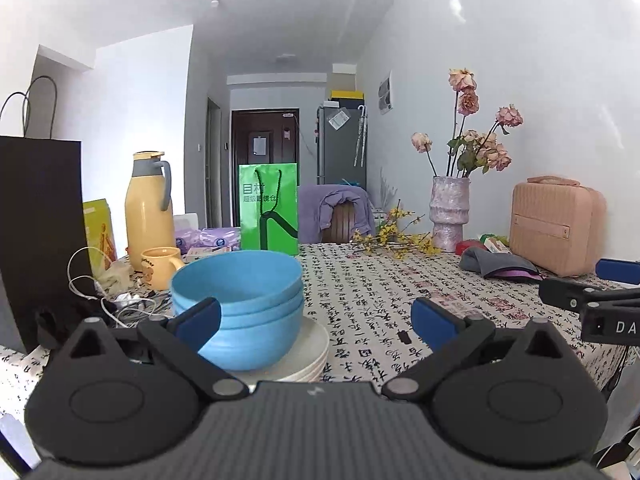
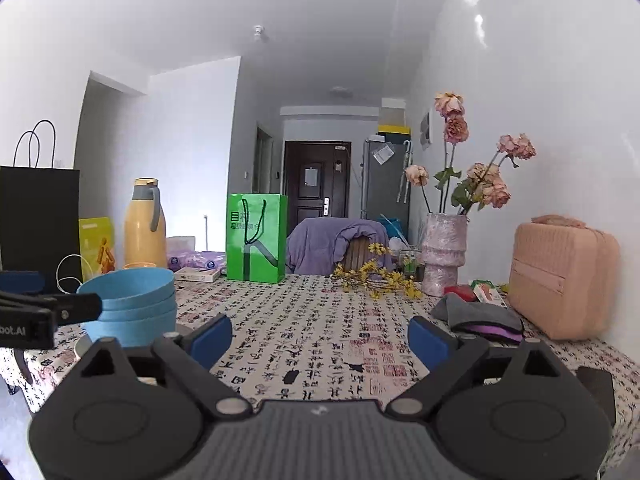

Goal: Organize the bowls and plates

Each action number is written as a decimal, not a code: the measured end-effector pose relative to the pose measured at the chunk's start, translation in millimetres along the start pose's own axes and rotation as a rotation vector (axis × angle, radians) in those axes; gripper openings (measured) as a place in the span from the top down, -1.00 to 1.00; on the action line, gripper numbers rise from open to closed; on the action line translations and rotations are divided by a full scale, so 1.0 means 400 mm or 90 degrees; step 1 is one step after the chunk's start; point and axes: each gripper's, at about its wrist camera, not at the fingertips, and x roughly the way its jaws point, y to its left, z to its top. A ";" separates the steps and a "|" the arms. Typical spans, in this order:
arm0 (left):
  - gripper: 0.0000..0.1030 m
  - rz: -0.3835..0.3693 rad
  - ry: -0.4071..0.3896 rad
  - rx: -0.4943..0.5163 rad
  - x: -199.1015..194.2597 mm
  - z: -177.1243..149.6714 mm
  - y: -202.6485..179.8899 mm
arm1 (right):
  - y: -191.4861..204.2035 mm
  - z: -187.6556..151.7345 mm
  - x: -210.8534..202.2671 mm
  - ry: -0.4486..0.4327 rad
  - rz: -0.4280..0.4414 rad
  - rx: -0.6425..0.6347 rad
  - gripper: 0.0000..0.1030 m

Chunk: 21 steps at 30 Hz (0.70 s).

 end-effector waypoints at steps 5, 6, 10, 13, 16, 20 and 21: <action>-1.00 0.022 -0.015 0.001 -0.045 -0.049 0.020 | 0.004 -0.061 -0.049 0.039 -0.003 0.026 -0.84; -1.00 0.028 -0.010 -0.006 -0.050 -0.056 0.026 | 0.012 -0.074 -0.058 0.047 -0.008 0.022 -0.84; -1.00 0.029 0.003 -0.041 -0.075 -0.077 0.039 | 0.046 -0.113 -0.084 0.042 -0.016 0.007 -0.84; -1.00 0.012 0.008 -0.042 -0.082 -0.087 0.023 | 0.062 -0.122 -0.091 0.047 -0.002 0.015 -0.84; -1.00 0.007 0.006 -0.026 -0.083 -0.088 0.011 | 0.068 -0.122 -0.092 0.050 0.003 0.012 -0.84; -1.00 0.004 0.006 -0.025 -0.081 -0.086 0.007 | 0.057 -0.110 -0.084 0.045 -0.002 0.024 -0.86; -1.00 0.005 0.005 -0.026 -0.082 -0.085 0.008 | 0.055 -0.108 -0.085 0.045 -0.005 0.027 -0.88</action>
